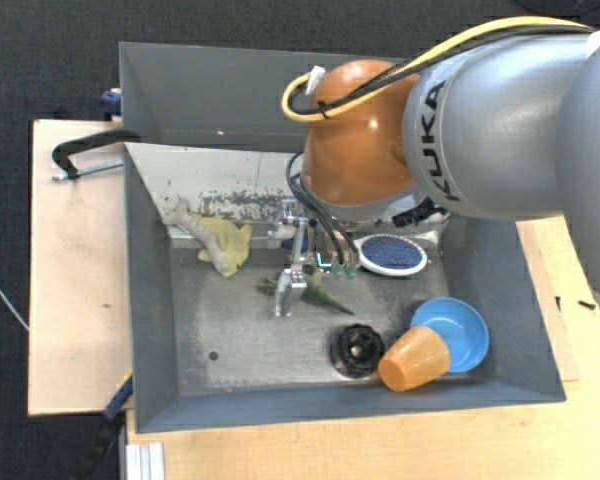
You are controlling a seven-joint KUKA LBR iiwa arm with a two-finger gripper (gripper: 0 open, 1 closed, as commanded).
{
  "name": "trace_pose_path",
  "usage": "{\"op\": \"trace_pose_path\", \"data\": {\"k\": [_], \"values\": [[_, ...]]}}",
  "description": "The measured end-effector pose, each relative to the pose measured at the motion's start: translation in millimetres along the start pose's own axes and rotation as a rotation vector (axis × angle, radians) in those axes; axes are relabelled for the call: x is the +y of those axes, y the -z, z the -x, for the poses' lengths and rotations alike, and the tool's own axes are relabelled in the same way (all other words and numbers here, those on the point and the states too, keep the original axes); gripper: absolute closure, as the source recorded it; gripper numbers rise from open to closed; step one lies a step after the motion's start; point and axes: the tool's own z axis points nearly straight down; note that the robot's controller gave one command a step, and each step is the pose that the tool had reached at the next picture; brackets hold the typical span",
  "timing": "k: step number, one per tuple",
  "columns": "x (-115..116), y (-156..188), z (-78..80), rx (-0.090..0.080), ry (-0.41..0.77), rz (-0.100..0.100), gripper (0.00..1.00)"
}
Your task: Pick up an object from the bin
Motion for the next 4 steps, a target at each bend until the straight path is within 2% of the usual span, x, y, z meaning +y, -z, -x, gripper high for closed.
{"op": "trace_pose_path", "data": {"k": [1, 2, 3, 4], "values": [[-63, -23, 42.4, -0.012, -0.004, -0.003, 0.00], [-63, -84, 49.7, -0.028, -0.061, 0.006, 0.00], [-61, -88, 47.2, -0.017, -0.062, 0.008, 1.00], [-48, 12, 40.0, -0.020, -0.085, 0.004, 1.00]]}}
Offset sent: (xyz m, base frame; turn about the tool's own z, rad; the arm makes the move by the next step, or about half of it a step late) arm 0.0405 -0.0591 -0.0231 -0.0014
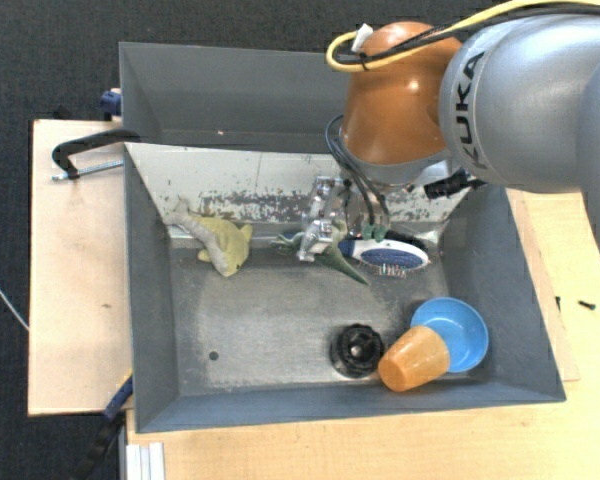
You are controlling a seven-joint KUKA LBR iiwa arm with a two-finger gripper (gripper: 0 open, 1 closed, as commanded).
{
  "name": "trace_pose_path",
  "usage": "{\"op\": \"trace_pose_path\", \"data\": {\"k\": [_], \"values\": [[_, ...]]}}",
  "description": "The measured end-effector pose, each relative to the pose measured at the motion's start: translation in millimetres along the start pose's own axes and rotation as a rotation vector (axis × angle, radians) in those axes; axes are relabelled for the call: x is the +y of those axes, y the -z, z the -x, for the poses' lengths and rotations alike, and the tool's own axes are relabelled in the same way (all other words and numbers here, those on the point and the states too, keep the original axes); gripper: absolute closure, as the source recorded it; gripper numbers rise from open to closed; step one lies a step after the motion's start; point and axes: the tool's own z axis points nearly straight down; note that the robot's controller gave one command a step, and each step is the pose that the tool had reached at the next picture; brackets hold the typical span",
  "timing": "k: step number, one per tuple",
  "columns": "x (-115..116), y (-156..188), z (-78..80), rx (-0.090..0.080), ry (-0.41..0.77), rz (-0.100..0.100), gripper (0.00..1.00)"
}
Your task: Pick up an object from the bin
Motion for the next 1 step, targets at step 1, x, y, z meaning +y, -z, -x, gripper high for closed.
{"op": "trace_pose_path", "data": {"k": [1], "values": [[-14.8, 61.4, -2.5, 0.002, 0.330, -0.002, 1.00]]}}
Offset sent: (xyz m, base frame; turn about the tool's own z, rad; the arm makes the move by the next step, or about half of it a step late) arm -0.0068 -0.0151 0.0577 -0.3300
